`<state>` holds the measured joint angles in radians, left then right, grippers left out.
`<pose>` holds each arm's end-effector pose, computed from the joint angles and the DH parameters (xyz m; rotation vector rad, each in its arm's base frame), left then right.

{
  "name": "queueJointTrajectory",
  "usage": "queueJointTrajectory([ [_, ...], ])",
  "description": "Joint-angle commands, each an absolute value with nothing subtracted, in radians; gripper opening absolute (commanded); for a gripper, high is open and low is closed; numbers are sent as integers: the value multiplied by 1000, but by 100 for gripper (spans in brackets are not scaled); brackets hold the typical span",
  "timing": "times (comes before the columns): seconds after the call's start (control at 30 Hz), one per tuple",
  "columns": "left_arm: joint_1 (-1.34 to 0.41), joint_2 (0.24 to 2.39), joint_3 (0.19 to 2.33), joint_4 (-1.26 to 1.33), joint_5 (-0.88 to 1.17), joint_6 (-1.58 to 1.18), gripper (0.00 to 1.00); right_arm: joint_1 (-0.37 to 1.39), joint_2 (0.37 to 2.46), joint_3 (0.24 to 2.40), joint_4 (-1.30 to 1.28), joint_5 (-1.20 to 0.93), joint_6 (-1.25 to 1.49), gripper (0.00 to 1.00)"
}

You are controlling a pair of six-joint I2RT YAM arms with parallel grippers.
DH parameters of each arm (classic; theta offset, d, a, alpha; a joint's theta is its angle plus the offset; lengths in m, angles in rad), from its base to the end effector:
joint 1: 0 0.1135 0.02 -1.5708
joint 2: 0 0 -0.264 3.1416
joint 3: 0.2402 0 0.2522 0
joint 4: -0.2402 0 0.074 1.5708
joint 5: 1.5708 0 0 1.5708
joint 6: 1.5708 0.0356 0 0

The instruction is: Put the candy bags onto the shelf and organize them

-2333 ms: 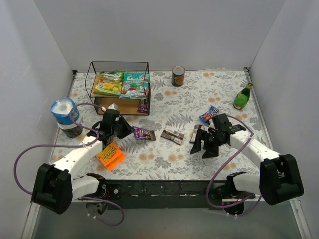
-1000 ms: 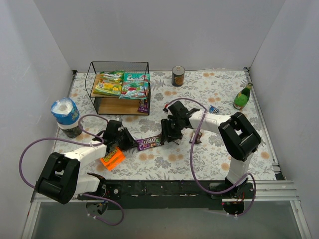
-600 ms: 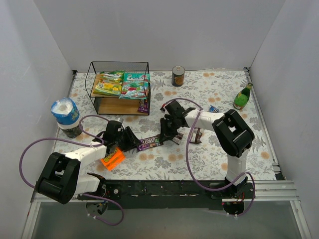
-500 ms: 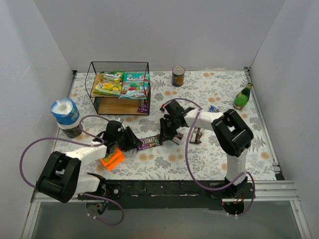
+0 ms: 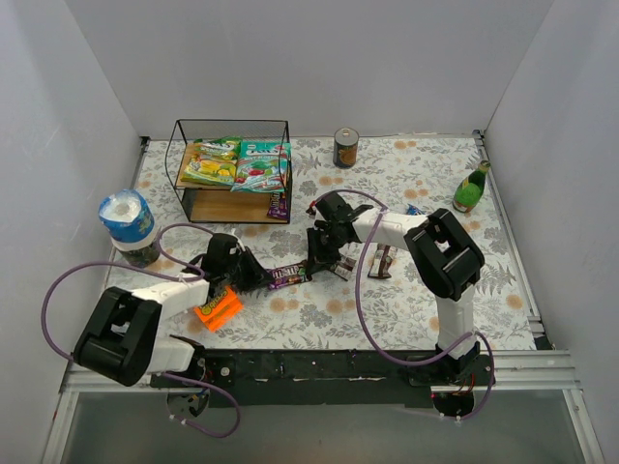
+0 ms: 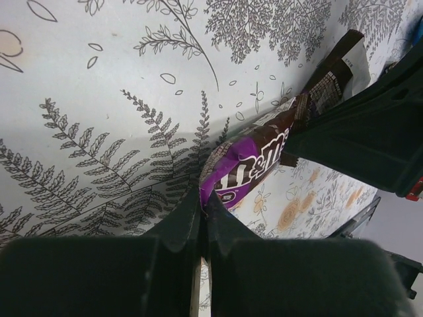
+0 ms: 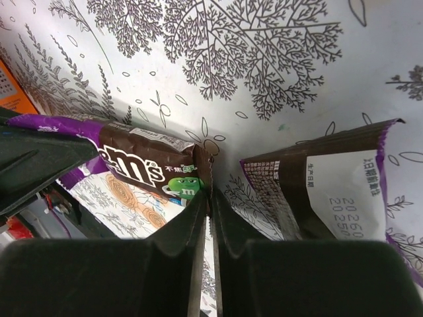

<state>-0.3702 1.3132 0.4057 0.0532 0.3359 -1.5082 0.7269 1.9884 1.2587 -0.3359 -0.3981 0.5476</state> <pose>0.2023 -0.0911 0.1316 -1.3420 2.4242 -1.1125 0.2907 0.2770 0.1428 -0.4007 2.8093 0.8947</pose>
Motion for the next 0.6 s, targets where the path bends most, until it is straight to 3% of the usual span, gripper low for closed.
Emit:
queueJointTrajectory([
  [0.0,-368,1233,434,-27,264,-1529,0,735,1982,1232,-414,-273,532,21],
  [0.07,-367,1175,446,-66,242,-1545,0,732,1938,1232,-422,-255,541,29],
  [0.13,-362,1135,457,-86,219,-1574,0,727,1905,1238,-436,-241,549,47],
  [0.23,-350,1053,462,-98,193,-1611,0,716,1829,1243,-434,-222,558,61],
  [0.57,-331,896,546,-146,-20,-1772,0,628,1556,1184,-453,-230,563,64],
])
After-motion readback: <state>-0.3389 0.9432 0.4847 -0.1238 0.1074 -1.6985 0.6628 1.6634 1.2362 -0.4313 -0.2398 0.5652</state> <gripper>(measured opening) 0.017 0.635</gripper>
